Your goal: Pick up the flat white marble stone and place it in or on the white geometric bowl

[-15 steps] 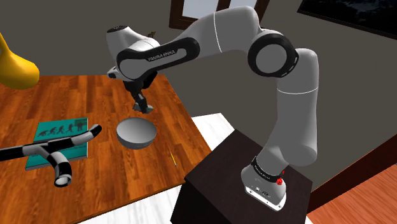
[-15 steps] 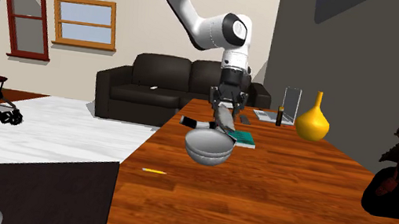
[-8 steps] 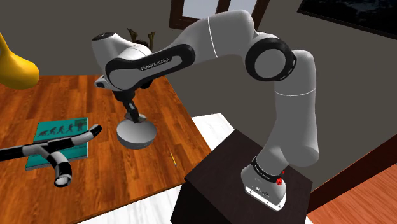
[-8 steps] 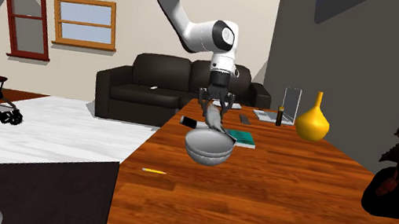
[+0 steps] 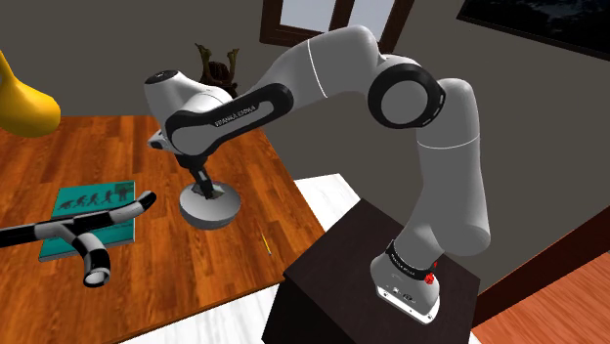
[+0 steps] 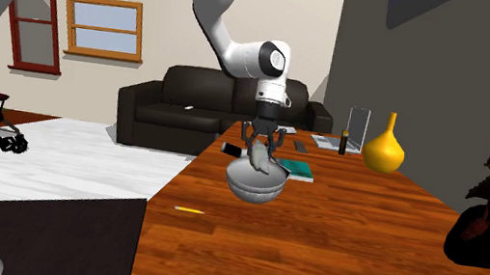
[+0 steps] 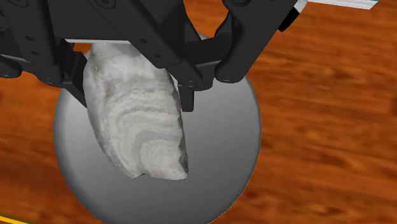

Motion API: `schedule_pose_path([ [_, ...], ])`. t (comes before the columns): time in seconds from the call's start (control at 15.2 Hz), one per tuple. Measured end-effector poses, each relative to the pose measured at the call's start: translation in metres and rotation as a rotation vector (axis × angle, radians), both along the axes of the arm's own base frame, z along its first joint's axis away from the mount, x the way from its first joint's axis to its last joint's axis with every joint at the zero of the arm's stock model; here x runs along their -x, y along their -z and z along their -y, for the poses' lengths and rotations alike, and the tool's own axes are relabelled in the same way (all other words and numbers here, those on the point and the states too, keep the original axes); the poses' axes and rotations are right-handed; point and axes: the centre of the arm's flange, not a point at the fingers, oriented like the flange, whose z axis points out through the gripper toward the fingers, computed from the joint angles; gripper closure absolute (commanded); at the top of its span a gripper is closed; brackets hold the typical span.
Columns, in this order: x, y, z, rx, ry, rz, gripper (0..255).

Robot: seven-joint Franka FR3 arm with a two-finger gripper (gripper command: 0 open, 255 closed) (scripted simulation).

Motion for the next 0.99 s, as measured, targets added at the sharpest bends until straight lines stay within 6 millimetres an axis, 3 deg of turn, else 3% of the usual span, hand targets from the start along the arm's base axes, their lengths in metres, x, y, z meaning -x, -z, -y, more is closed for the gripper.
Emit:
schedule_pose_path([
  [0.2, -0.001, 0.013, 0.000, 0.000, 0.000, -0.001, 255],
  [0.53, -0.001, 0.015, 0.000, 0.000, 0.000, -0.001, 255],
  [0.59, -0.001, 0.015, 0.000, 0.000, 0.000, -0.001, 0],
  [0.99, -0.001, 0.015, 0.000, 0.000, 0.000, -0.001, 0],
])
